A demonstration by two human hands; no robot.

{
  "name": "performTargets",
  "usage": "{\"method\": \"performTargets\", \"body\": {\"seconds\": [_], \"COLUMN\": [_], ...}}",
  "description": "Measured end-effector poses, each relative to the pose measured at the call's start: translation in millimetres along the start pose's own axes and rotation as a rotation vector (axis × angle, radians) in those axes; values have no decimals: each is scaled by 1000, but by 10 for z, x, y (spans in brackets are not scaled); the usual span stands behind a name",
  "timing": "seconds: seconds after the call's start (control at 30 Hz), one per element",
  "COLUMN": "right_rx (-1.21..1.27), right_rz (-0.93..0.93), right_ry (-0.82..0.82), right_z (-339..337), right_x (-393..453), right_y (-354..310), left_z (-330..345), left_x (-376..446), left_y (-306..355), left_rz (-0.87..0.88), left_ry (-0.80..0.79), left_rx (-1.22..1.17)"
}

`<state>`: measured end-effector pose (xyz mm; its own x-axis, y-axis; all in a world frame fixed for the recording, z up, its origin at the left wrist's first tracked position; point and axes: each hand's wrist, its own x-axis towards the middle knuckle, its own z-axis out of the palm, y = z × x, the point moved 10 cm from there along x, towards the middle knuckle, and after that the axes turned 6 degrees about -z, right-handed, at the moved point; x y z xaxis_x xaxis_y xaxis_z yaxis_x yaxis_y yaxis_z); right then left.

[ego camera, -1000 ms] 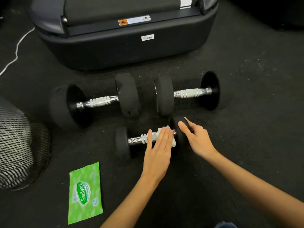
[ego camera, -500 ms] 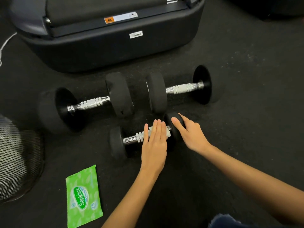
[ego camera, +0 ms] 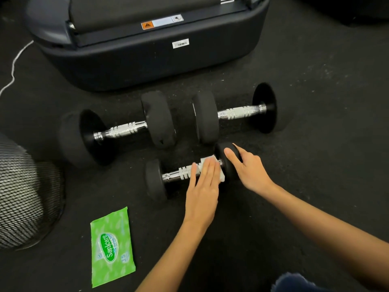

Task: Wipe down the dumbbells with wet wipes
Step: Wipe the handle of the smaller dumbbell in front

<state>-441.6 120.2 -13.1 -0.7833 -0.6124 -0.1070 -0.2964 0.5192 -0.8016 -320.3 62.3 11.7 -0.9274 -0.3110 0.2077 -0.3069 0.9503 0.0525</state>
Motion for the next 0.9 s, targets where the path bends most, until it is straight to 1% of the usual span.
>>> {"method": "performTargets", "body": {"seconds": [0.13, 0.2, 0.27, 0.4, 0.47, 0.53, 0.6, 0.7, 0.83, 0.9], "right_rx": [7, 14, 25, 30, 21, 16, 15, 20, 42, 46], "right_rz": [0, -1, -9, -21, -22, -27, -26, -15, -17, -25], "right_ry": [-3, -10, -11, -6, -23, -25, -16, 3, 10, 0], "right_z": [-8, -3, 16, 11, 0, -5, -3, 3, -17, -16], "right_x": [30, 40, 29, 35, 48, 44, 26, 3, 1, -6], "right_y": [8, 8, 5, 17, 14, 9, 12, 25, -4, -27], "left_z": [29, 15, 9, -8, -28, -88, -123, -109, -42, -38], "left_x": [170, 95, 23, 139, 111, 21, -46, 17, 278, 291], "left_y": [-106, -25, 65, -14, -125, -214, -230, -130, -42, -22], "left_rz": [-44, -35, -14, -11, -52, -87, -97, -45, 8, 36], "left_ry": [-21, 2, -12, -7, 1, 53, 60, 29, 8, 31], "left_rx": [30, -2, 22, 36, -12, -76, -86, 7, 69, 76]}}
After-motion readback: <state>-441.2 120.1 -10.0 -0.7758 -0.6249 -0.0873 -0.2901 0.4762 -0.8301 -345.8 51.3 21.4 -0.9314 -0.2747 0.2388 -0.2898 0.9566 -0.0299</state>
